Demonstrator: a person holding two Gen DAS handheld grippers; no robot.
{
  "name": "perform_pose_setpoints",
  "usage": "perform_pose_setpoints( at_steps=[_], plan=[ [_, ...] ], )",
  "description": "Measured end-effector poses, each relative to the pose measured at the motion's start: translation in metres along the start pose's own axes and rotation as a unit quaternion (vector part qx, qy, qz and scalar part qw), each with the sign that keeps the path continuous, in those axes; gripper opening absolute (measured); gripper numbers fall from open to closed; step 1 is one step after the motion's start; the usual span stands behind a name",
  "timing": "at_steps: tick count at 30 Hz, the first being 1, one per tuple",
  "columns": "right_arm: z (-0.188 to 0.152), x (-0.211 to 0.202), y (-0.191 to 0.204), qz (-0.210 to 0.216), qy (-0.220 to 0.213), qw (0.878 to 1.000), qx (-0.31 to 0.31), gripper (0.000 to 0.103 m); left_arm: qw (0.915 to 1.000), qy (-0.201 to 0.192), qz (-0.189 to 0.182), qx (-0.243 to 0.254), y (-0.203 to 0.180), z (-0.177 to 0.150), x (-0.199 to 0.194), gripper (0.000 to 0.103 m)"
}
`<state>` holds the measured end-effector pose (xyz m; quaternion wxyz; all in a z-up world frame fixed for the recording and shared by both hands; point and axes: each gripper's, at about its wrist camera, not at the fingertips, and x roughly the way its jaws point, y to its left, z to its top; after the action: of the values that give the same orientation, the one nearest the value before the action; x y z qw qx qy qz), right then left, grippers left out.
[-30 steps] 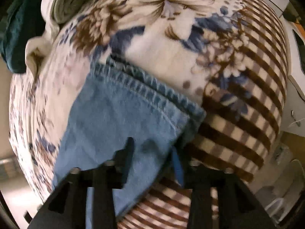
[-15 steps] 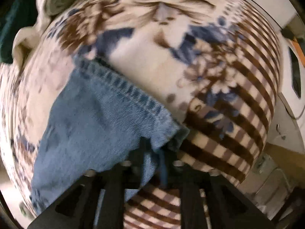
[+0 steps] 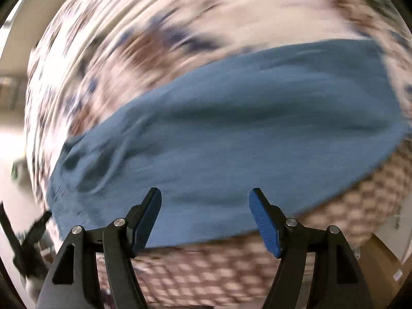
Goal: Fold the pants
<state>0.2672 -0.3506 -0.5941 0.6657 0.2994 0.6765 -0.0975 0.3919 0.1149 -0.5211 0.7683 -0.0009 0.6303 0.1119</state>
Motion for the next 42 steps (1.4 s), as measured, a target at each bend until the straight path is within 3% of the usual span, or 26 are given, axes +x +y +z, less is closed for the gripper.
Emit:
perform_pose_setpoints(
  at_steps=[4,7,10,12,14,15,17,19,20,22,23,25,27,29,30,31,33,38,40,42],
  plan=[
    [-0.007,0.043,0.104,0.003,0.013,0.998,-0.054,0.073,0.9984,0.012,-0.011,-0.054,0.084,0.05,0.034,0.096],
    [0.005,0.061,0.167,-0.015,0.007,0.997,-0.077,0.073,0.9931,0.052,-0.062,-0.085,0.121,0.075,0.065,0.096],
    [0.016,0.068,0.205,-0.023,0.007,0.997,-0.078,0.073,0.9815,0.095,-0.134,-0.098,0.135,0.089,0.099,0.096],
    [0.022,0.073,0.221,-0.036,0.007,0.996,-0.077,0.073,0.9664,0.132,-0.189,-0.115,0.139,0.091,0.123,0.095],
    [0.023,0.079,0.232,-0.048,0.01,0.996,-0.073,0.073,0.9524,0.129,-0.245,-0.127,0.138,0.092,0.13,0.063],
    [0.026,0.078,0.232,-0.05,0.011,0.996,-0.069,0.073,0.9527,0.125,-0.251,-0.117,0.135,0.093,0.129,0.042],
    [0.03,0.078,0.232,-0.058,0.013,0.996,-0.06,0.073,0.9663,0.096,-0.23,-0.063,0.122,0.094,0.115,0.033],
    [0.03,0.08,0.229,-0.064,0.013,0.997,-0.051,0.073,0.9738,0.068,-0.214,-0.037,0.118,0.096,0.105,0.017],
    [0.03,0.078,0.226,-0.066,0.011,0.997,-0.047,0.073,0.9779,0.058,-0.2,-0.021,0.117,0.098,0.101,0.015],
    [0.031,0.077,0.221,-0.074,0.009,0.996,-0.038,0.073,0.9843,0.041,-0.171,-0.015,0.124,0.11,0.106,0.005],
    [0.031,0.077,0.219,-0.076,0.009,0.996,-0.035,0.073,0.9895,0.034,-0.14,-0.018,0.128,0.115,0.111,0.0],
    [0.032,0.075,0.212,-0.079,0.011,0.996,-0.029,0.073,0.9905,0.036,-0.128,-0.036,0.142,0.127,0.121,0.0],
    [0.032,0.074,0.21,-0.078,0.014,0.997,-0.024,0.073,0.9847,0.045,-0.159,-0.055,0.158,0.134,0.121,0.002],
    [0.032,0.071,0.21,-0.067,0.018,0.997,-0.028,0.073,0.9799,0.045,-0.19,-0.041,0.156,0.129,0.106,0.008],
    [0.032,0.07,0.213,-0.062,0.018,0.997,-0.033,0.073,0.9774,0.052,-0.202,-0.032,0.151,0.124,0.101,0.024],
    [0.031,0.069,0.215,-0.06,0.019,0.997,-0.039,0.073,0.9747,0.063,-0.213,-0.026,0.145,0.117,0.096,0.047],
    [0.031,0.069,0.218,-0.059,0.024,0.997,-0.049,0.073,0.9634,0.085,-0.253,-0.026,0.142,0.098,0.099,0.065],
    [0.026,0.076,0.227,-0.051,0.034,0.996,-0.063,0.073,0.9456,0.14,-0.281,-0.084,0.133,0.076,0.14,0.071],
    [0.022,0.081,0.231,-0.051,0.037,0.996,-0.064,0.073,0.9394,0.143,-0.293,-0.106,0.132,0.074,0.144,0.072],
    [0.019,0.086,0.235,-0.051,0.038,0.996,-0.064,0.073,0.9396,0.134,-0.302,-0.09,0.123,0.076,0.14,0.068]
  ],
)
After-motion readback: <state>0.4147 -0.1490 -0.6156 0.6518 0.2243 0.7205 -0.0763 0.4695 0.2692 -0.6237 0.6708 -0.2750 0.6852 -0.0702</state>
